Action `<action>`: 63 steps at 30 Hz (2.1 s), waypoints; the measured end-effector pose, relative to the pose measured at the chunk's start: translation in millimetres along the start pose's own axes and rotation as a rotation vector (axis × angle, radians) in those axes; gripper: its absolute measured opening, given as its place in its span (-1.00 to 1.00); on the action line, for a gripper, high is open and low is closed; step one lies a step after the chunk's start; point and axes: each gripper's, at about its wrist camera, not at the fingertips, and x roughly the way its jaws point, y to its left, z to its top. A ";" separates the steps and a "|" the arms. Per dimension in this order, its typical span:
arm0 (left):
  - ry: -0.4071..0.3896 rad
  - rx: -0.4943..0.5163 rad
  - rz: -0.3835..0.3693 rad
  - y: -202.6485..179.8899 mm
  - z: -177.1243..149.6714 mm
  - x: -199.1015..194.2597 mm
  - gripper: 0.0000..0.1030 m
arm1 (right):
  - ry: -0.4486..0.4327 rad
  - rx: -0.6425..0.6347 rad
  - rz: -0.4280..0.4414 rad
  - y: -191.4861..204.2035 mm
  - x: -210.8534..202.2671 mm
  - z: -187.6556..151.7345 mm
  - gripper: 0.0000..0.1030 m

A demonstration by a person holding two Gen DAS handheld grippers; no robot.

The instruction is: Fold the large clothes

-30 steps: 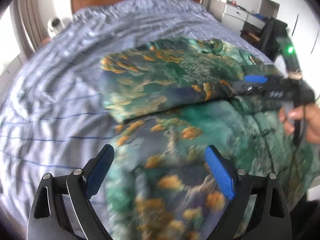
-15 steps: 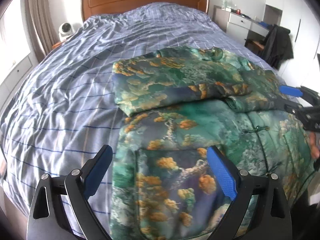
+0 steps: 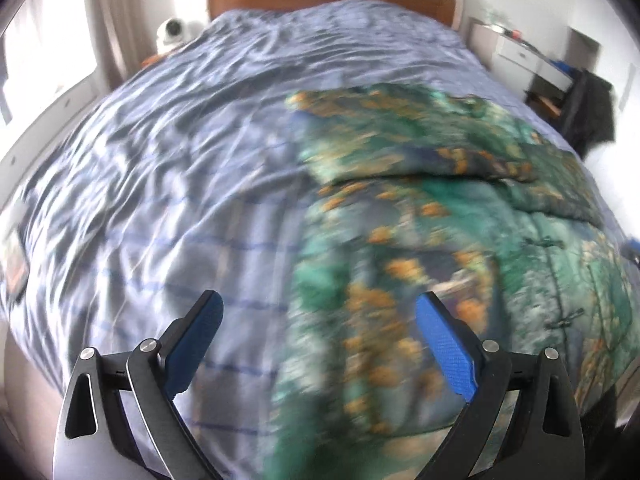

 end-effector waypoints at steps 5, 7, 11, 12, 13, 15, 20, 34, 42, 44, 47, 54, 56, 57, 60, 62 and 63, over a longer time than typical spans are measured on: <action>0.065 -0.107 -0.107 41.2 -20.2 2.9 0.89 | 0.061 0.135 -0.076 -71.3 -20.0 -26.8 0.62; 0.092 -0.109 -0.135 44.6 -27.1 8.2 0.89 | 0.089 0.153 -0.086 -90.5 -28.1 -36.6 0.62; 0.142 -0.105 -0.234 38.3 -43.2 24.5 0.89 | 0.186 0.204 0.023 -112.6 -31.1 -63.4 0.62; 0.151 -0.097 -0.277 33.1 -47.4 28.0 0.89 | 0.211 0.218 0.062 -115.1 -29.2 -71.1 0.62; 0.162 -0.078 -0.301 26.6 -50.4 31.4 0.89 | 0.239 0.229 0.112 -116.2 -26.8 -80.5 0.62; 0.186 -0.032 -0.309 14.7 -58.0 36.8 0.89 | 0.278 0.234 0.174 -113.3 -21.7 -95.7 0.62; 0.229 0.116 -0.302 -18.4 -71.2 40.0 0.89 | 0.316 0.254 0.309 -96.2 -16.9 -122.6 0.62; 0.276 0.079 -0.295 -19.6 -49.6 5.5 -0.75 | 0.324 0.265 0.318 -84.4 -38.6 -93.9 -0.73; 0.262 0.125 -0.357 -6.7 -56.2 -53.2 -0.77 | 0.277 0.263 0.374 -88.8 -81.4 -76.2 -0.76; 0.308 0.146 -0.363 -7.7 -70.9 -60.4 -0.77 | 0.310 0.239 0.387 -90.0 -91.6 -81.0 -0.76; 0.352 0.110 -0.419 4.8 -88.0 -81.5 -0.77 | 0.371 0.214 0.418 -86.5 -110.0 -91.3 -0.77; 0.121 -0.066 -0.576 31.9 7.6 -106.7 -0.77 | 0.195 0.311 0.548 -115.6 -138.4 -21.6 -0.77; 0.089 -0.107 -0.579 33.8 45.3 -92.2 -0.77 | 0.136 0.324 0.547 -125.7 -126.2 8.7 -0.78; 0.084 -0.127 -0.572 33.0 67.2 -80.2 -0.77 | 0.107 0.327 0.542 -131.5 -113.4 27.7 -0.78; 0.070 -0.118 -0.517 19.5 124.7 -34.9 -0.75 | 0.058 0.364 0.526 -150.0 -60.3 75.2 -0.78; 0.090 -0.114 -0.470 8.3 153.7 2.7 -0.73 | 0.047 0.387 0.517 -157.3 -27.8 93.6 -0.78; 0.105 -0.118 -0.461 5.9 159.1 16.5 -0.66 | 0.050 0.417 0.503 -164.8 -0.5 103.3 -0.78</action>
